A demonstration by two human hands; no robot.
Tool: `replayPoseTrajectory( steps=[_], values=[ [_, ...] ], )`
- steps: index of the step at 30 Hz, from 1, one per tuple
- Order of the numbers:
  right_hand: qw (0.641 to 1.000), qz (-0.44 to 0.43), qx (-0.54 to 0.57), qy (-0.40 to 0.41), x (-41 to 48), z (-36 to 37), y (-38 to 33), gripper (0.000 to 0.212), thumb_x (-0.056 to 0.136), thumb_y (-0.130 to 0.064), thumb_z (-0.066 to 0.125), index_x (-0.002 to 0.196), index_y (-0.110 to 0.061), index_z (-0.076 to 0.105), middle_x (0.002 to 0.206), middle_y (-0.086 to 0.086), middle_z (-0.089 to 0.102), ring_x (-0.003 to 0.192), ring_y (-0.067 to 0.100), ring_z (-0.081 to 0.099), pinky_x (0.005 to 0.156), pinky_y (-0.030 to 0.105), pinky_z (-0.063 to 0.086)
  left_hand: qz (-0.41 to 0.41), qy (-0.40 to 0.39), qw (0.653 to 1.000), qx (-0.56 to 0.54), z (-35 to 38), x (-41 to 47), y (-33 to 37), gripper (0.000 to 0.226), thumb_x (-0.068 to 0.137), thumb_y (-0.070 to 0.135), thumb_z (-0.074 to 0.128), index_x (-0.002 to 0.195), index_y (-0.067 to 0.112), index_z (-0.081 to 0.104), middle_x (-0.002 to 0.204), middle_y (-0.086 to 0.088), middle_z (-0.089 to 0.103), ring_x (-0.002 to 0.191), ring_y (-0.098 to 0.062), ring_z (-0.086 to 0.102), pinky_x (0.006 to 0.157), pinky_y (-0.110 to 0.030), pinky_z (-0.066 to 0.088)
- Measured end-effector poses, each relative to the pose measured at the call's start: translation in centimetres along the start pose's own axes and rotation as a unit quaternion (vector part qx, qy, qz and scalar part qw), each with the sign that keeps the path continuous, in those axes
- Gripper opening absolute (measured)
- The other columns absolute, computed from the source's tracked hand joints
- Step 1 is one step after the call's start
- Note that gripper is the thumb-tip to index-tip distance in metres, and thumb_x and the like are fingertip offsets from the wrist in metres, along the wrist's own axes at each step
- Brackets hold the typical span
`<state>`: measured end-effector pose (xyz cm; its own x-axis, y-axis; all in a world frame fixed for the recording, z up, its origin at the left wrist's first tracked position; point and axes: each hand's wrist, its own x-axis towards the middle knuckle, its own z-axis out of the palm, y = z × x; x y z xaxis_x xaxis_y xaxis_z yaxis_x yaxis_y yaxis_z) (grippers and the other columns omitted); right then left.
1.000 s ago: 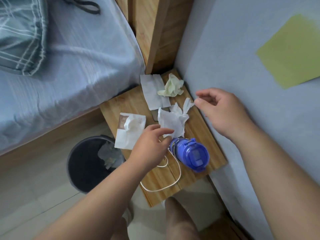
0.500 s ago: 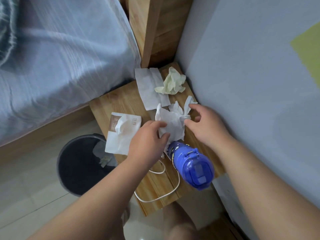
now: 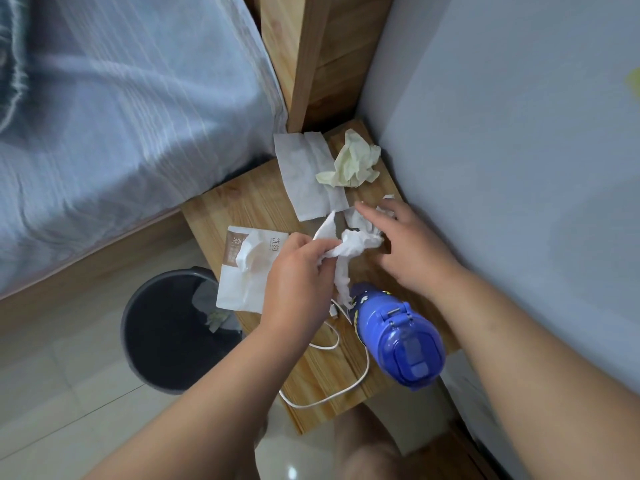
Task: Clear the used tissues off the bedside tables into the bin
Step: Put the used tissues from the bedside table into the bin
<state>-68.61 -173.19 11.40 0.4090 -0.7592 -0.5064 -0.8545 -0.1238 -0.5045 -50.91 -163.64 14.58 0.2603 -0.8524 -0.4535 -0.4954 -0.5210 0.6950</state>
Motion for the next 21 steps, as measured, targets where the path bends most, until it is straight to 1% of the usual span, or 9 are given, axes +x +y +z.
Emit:
replayPoseTrajectory(
  steps=[3, 5, 7, 10, 12, 16, 17, 19, 21],
  values=[
    [0.999, -0.019, -0.02, 0.027, 0.3, 0.6, 0.0, 0.057, 0.086, -0.003, 0.075, 0.139, -0.024, 0.068, 0.145, 0.014, 0.052, 0.129, 0.032, 0.055, 0.1, 0.03, 0.045, -0.021, 0.009, 0.999, -0.031, -0.3, -0.4, 0.1, 0.022, 0.106, 0.021, 0.062, 0.121, 0.027, 0.077, 0.103, 0.017, 0.06, 0.096, -0.008, 0.06, 0.074, -0.008, 0.038],
    [0.997, -0.025, -0.055, 0.052, 0.4, 0.7, 0.1, 0.028, 0.087, -0.004, 0.073, 0.114, -0.01, 0.078, 0.127, 0.015, 0.062, 0.111, 0.036, 0.063, 0.084, 0.033, 0.047, -0.034, 0.006, 0.997, -0.066, -0.8, -0.6, 0.1, 0.025, 0.107, 0.022, 0.06, 0.106, 0.044, 0.073, 0.091, 0.02, 0.067, 0.086, -0.002, 0.064, 0.066, -0.011, 0.041],
    [0.995, -0.018, -0.076, 0.056, 0.3, 0.5, 0.1, 0.012, 0.09, -0.005, 0.07, 0.1, -0.006, 0.077, 0.112, 0.014, 0.066, 0.097, 0.037, 0.064, 0.071, 0.032, 0.039, -0.049, 0.007, 0.993, -0.106, -1.4, -1.0, 0.4, 0.033, 0.107, 0.021, 0.059, 0.093, 0.051, 0.066, 0.081, 0.018, 0.073, 0.072, -0.002, 0.069, 0.06, -0.018, 0.05],
    [0.994, 0.021, -0.069, 0.08, 0.0, -0.2, -0.4, 0.008, 0.092, -0.011, 0.068, 0.094, -0.006, 0.074, 0.101, 0.011, 0.069, 0.089, 0.033, 0.064, 0.066, 0.03, 0.033, -0.072, 0.015, 0.982, -0.171, -2.7, -1.5, 1.1, 0.024, 0.108, 0.019, 0.057, 0.104, 0.034, 0.075, 0.087, 0.004, 0.079, 0.081, -0.022, 0.077, 0.072, -0.049, 0.066],
    [0.993, 0.036, -0.033, 0.111, -0.4, -1.0, -1.0, 0.007, 0.091, -0.013, 0.068, 0.088, -0.008, 0.072, 0.091, 0.007, 0.07, 0.084, 0.031, 0.065, 0.067, 0.032, 0.041, -0.065, 0.03, 0.979, -0.189, -3.7, -2.0, 1.6, 0.024, 0.108, 0.019, 0.057, 0.103, 0.034, 0.075, 0.085, 0.003, 0.079, 0.079, -0.023, 0.077, 0.07, -0.046, 0.066],
    [0.981, 0.068, 0.055, 0.174, -1.9, -3.8, -3.2, 0.007, 0.086, -0.027, 0.066, 0.08, -0.024, 0.062, 0.072, -0.008, 0.068, 0.067, 0.012, 0.063, 0.058, 0.028, 0.045, -0.051, 0.062, 0.964, -0.255, -6.7, -3.5, 2.6, 0.034, 0.107, 0.016, 0.059, 0.092, 0.042, 0.074, 0.083, 0.008, 0.079, 0.068, -0.008, 0.076, 0.049, -0.021, 0.057],
    [0.976, 0.074, 0.071, 0.19, -2.4, -4.8, -4.0, 0.007, 0.084, -0.035, 0.065, 0.081, -0.03, 0.061, 0.076, -0.013, 0.069, 0.067, 0.009, 0.064, 0.059, 0.028, 0.047, -0.049, 0.062, 0.959, -0.273, -7.5, -3.9, 2.7, 0.034, 0.107, 0.015, 0.06, 0.093, 0.043, 0.075, 0.085, 0.008, 0.08, 0.069, -0.005, 0.077, 0.051, -0.018, 0.058],
    [0.968, 0.076, 0.077, 0.225, -3.6, -7.0, -6.1, 0.008, 0.081, -0.046, 0.062, 0.084, -0.039, 0.061, 0.083, -0.028, 0.069, 0.067, 0.006, 0.066, 0.061, 0.029, 0.052, -0.037, 0.062, 0.955, -0.289, -9.3, -4.6, 2.6, 0.033, 0.107, 0.02, 0.062, 0.097, 0.048, 0.076, 0.092, 0.01, 0.082, 0.082, -0.009, 0.08, 0.068, -0.03, 0.067],
    [0.958, 0.053, 0.103, 0.261, -5.0, -9.0, -8.8, 0.01, 0.08, -0.047, 0.064, 0.086, -0.04, 0.064, 0.08, -0.03, 0.07, 0.066, 0.001, 0.066, 0.059, 0.023, 0.052, -0.034, 0.07, 0.947, -0.311, -11.2, -5.6, 2.0, 0.032, 0.107, 0.025, 0.063, 0.101, 0.053, 0.077, 0.102, 0.012, 0.083, 0.097, -0.014, 0.08, 0.082, -0.037, 0.068]
  ],
)
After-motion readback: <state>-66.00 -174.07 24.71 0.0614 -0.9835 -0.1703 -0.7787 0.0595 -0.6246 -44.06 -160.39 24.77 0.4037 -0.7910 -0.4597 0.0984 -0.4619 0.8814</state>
